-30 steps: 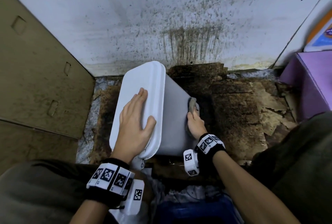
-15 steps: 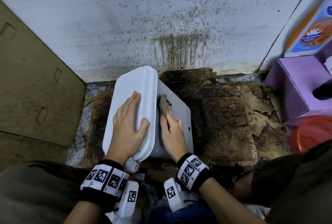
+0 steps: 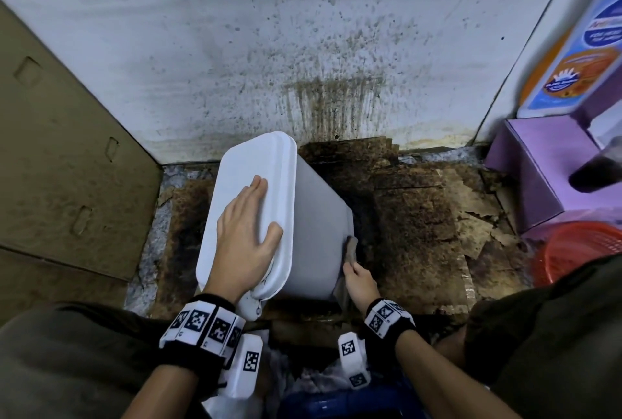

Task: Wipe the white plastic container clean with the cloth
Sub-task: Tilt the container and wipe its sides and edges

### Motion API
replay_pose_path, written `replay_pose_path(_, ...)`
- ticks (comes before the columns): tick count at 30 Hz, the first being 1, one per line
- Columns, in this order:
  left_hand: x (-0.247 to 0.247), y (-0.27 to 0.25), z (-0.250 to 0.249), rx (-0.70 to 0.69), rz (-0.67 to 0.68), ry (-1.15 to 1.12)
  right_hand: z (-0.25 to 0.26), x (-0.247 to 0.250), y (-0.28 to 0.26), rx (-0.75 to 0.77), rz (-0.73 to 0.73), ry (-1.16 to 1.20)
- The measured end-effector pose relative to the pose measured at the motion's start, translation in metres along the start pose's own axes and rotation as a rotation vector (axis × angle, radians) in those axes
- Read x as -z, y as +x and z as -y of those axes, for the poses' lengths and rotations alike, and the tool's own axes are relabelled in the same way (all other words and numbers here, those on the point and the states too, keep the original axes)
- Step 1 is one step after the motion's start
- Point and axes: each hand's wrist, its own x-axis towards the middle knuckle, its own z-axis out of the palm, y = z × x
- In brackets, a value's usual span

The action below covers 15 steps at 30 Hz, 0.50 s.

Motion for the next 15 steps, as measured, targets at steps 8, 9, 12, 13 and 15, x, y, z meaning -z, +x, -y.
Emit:
replay_pose_path(8, 0.006, -0.002, 0.011, 0.024, -0.008, -0.012, 0.052, -0.031, -0.05, 0.158, -0.102, 0.122)
replay_pose_path(9, 0.007, -0.002, 0.011, 0.025, -0.007, -0.014, 0.059, -0.035, -0.058, 0.207, -0.086, 0.149)
replay_pose_path(12, 0.006, -0.002, 0.011, 0.025, 0.003, -0.007, 0.078, -0.045, -0.078, 0.359, -0.046, 0.194)
replay_pose_path(13, 0.006, -0.002, 0.011, 0.027, 0.007, -0.004, 0.083, -0.046, -0.084, 0.41, -0.042, 0.192)
replay_pose_path(15, 0.006, -0.002, 0.012, 0.029, 0.009, -0.001, 0.086, -0.046, -0.096, 0.501, -0.045, 0.162)
